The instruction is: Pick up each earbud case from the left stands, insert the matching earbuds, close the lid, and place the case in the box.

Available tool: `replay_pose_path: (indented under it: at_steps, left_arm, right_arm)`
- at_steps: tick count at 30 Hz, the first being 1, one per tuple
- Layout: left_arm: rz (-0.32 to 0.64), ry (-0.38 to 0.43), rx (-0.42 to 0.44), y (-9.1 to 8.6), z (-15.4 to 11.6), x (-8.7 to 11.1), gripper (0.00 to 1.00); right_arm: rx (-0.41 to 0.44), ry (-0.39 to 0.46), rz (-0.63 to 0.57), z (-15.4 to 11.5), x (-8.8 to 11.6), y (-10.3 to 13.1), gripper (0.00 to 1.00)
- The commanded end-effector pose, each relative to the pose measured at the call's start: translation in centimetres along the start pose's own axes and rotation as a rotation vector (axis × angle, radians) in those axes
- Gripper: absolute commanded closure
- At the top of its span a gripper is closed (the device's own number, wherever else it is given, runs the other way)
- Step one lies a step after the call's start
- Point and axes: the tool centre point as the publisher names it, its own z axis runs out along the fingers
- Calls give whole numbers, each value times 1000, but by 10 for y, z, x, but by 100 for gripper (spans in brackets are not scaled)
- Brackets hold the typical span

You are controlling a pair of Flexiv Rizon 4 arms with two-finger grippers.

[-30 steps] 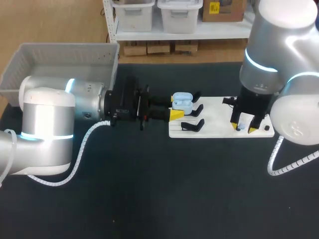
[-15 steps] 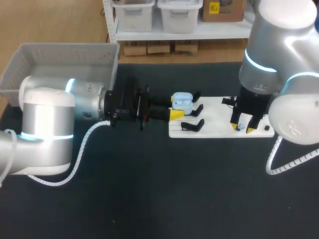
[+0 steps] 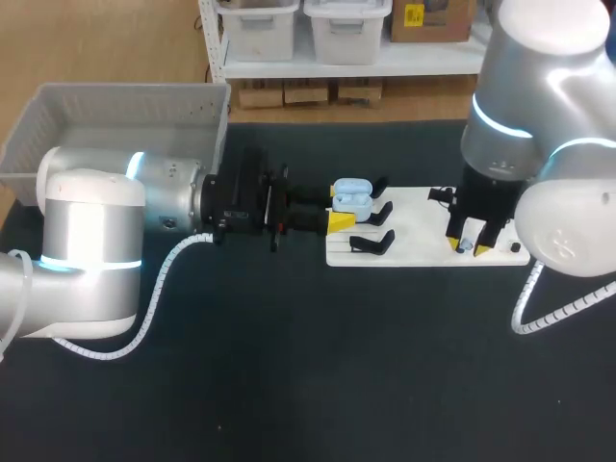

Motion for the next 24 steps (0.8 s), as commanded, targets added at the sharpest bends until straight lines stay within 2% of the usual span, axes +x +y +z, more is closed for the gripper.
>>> replay_pose_path:
  at_steps: [1, 5, 6, 7, 14, 24]
  left_arm:
    - [4, -4, -7, -2, 0, 1, 100]
    - [4, -4, -7, -2, 0, 1, 100]
    - [4, -4, -7, -2, 0, 1, 100]
    - [4, -4, -7, -2, 0, 1, 100]
    - [4, -4, -7, -2, 0, 1, 100]
    - [4, -4, -7, -2, 0, 1, 100]
  right_arm:
    - [3, 3, 0, 3, 0, 1, 72]
    - [7, 2, 3, 4, -1, 0, 79]
    - [7, 1, 3, 4, -1, 0, 95]
    - [7, 0, 4, 3, -1, -1, 100]
    - [6, -8, -2, -4, 2, -4, 100]
    - [8, -40, -106, -44, 22, -14, 100]
